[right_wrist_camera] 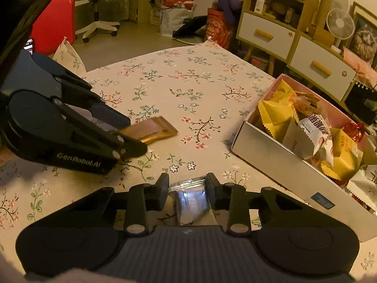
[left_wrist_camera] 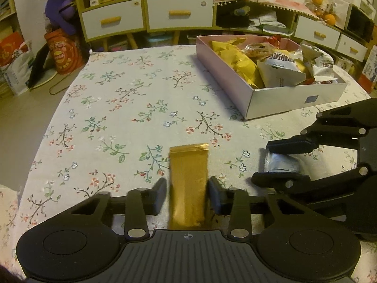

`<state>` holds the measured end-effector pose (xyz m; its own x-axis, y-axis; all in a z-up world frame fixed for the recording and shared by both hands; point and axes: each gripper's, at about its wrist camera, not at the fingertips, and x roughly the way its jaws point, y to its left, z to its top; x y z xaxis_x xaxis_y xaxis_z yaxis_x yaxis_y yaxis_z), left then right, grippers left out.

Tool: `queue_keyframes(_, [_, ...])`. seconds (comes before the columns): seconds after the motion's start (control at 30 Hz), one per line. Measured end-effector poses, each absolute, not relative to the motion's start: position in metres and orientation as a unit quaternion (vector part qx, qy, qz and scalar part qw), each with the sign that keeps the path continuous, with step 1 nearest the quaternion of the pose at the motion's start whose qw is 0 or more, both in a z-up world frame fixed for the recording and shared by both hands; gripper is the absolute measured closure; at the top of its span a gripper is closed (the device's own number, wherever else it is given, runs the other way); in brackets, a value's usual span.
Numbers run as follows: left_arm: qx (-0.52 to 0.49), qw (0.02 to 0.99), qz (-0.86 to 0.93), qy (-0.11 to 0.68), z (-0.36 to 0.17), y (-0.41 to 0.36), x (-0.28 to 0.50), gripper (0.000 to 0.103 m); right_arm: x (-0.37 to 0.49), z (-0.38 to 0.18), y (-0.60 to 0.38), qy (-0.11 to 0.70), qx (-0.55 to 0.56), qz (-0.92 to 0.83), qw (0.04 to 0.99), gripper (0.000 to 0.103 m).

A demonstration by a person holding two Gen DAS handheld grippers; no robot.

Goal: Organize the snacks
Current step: 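Grasp the silver sachet with the right tool while the left holds the gold bar, then carry the gold bar and silver sachet into the box and open both tools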

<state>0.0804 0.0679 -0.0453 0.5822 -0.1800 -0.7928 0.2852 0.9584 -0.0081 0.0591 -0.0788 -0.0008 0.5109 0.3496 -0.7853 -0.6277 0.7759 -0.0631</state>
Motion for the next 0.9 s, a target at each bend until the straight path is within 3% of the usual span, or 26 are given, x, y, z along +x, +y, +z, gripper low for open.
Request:
queue_keyframes(0.13, [0.055, 0.888, -0.123, 0.439, -0.044, 0.069, 0.082, 0.077, 0.058, 0.002, -0.078, 0.399, -0.176, 0.284, 0.854, 0.073])
queue_keyframes(0.9, [0.04, 0.903, -0.129, 0.408, -0.018, 0.054, 0.081, 0.077, 0.066, 0.037, -0.117, 0.361, -0.1, 0.241, 0.895, 0.073])
